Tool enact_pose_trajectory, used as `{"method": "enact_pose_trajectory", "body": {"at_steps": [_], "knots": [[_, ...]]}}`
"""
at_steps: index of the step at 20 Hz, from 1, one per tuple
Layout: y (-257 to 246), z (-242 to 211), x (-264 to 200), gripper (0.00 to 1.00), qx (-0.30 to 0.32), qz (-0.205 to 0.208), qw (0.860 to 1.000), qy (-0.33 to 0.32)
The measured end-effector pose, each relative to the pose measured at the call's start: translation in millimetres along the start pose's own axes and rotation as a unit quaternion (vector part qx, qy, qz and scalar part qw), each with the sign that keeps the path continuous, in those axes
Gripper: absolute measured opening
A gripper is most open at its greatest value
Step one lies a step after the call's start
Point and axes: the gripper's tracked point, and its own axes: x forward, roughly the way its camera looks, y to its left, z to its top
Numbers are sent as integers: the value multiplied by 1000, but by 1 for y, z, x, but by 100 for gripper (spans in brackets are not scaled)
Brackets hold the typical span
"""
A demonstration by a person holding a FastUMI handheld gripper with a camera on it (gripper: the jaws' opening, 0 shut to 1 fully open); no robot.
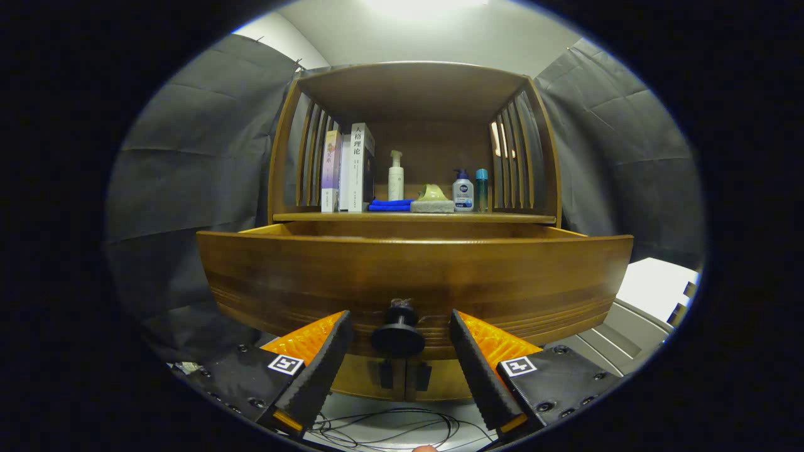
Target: Pull open the drawer, take out the items inside it, and place them on the countertop above the cabinet.
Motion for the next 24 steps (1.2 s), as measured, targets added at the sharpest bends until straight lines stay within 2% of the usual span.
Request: {"method": "enact_pose_trajectory", "body": {"at_steps": [5, 13, 24], "knots": [[-2, -10, 12, 98, 8, -8, 1000, 14], [-1, -8, 18, 96, -1, -33, 999, 1], [0, 8, 60, 98, 17, -32, 999, 4]]}}
